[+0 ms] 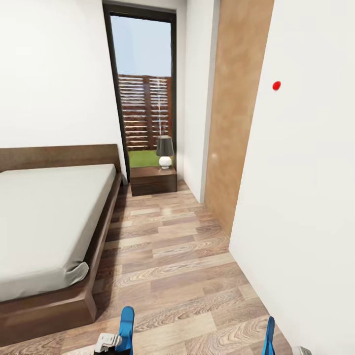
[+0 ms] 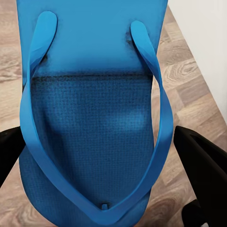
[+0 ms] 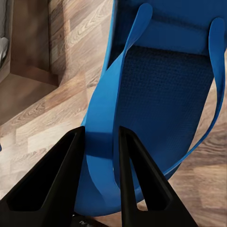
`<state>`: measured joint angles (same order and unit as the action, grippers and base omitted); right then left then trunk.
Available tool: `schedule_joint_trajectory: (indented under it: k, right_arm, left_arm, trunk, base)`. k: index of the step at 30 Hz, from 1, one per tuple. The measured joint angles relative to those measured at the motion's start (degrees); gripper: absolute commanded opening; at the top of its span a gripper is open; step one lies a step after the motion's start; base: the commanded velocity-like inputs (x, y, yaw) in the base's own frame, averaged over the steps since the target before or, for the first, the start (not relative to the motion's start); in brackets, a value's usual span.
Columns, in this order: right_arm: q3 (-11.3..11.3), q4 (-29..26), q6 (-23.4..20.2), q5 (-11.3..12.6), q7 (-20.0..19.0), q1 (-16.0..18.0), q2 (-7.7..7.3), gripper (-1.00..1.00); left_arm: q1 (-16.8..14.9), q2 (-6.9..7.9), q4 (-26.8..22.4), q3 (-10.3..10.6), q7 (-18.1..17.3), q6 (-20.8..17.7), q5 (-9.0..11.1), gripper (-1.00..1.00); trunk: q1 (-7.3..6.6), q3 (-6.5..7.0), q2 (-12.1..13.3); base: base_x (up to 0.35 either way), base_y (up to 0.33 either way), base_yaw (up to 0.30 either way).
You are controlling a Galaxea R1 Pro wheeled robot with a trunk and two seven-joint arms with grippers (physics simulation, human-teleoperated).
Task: In the bedroom, move the book from the bed onto either nightstand, and place the two sandals side by side next to the bed.
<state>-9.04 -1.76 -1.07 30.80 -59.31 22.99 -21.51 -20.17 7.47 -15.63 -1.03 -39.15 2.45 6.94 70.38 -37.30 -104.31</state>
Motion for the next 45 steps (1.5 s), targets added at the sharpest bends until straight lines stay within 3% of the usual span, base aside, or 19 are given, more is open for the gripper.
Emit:
schedule_joint_trajectory:
  k: [36,45]
  right_arm:
    - [0.0,0.0,0.0,0.0,0.0,0.0,0.0,-1.0]
    - [0.0,0.0,0.0,0.0,-0.1,0.0,0.0,-1.0]
  left_arm:
    - [0.0,0.0,0.0,0.0,0.0,0.0,-0.1,-1.0]
    - [0.0,0.0,0.0,0.0,-0.1,0.0,0.0,-1.0]
  trunk:
    - [0.0,-3.26,0.0]
    - [0.0,-3.48,0.0]
  base:
    - [0.0,0.0,0.0]
    - [0.0,0.0,0.0]
